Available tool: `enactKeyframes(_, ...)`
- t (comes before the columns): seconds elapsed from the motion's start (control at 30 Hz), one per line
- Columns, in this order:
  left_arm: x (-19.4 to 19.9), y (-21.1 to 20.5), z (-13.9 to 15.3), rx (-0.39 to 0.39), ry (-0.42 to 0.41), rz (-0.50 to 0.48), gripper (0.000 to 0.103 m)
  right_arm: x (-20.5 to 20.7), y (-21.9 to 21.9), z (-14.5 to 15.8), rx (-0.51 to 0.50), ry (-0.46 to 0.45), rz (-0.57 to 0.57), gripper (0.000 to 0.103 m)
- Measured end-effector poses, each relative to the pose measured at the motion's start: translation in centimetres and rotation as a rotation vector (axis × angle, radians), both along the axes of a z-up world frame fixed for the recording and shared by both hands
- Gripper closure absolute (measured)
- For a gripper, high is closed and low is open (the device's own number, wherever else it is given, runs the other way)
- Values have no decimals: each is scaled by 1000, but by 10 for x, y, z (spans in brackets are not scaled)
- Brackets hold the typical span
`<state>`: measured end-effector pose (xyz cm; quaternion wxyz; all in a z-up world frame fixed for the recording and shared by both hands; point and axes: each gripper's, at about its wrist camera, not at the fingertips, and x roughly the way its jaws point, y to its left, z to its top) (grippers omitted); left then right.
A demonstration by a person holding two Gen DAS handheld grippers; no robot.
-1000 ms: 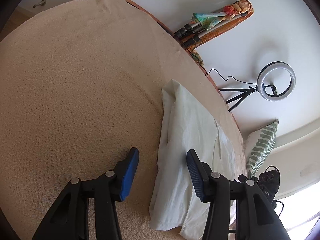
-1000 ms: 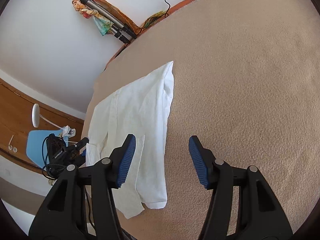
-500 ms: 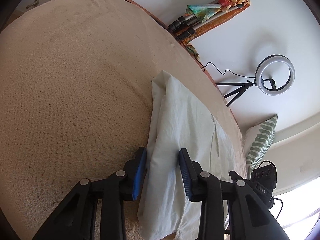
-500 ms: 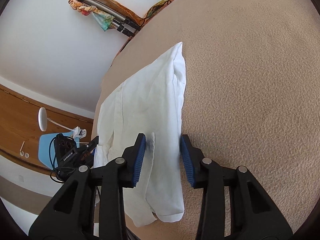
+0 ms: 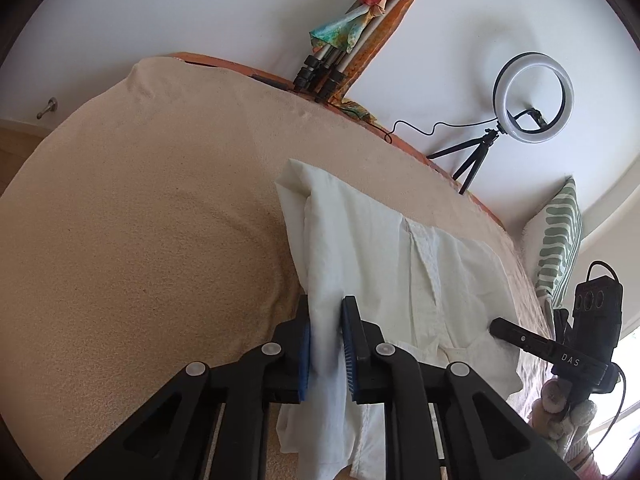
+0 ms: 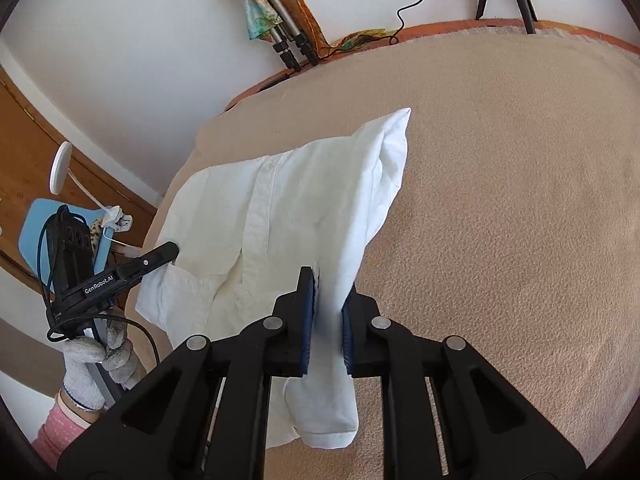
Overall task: Fold small clothes
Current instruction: 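Grasp the bundle edge with both grippers and fold it over once more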
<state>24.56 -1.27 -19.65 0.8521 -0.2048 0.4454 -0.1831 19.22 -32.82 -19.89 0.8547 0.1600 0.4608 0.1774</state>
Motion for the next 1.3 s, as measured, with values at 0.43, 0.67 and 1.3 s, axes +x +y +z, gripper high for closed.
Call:
enactKeyframes(0.43, 4, -66, 30, -5, -68, -89, 93, -8, -17, 48, -197, -104, 18, 91)
enactKeyframes(0.67, 31, -132, 40, -13, -93, -157, 93, 0, -73, 70, -250, -138, -46, 91)
enactKeyframes(1.3, 127, -347, 51, 15, -163, -320, 93, 62, -247, 108, -381, -178, -256, 91)
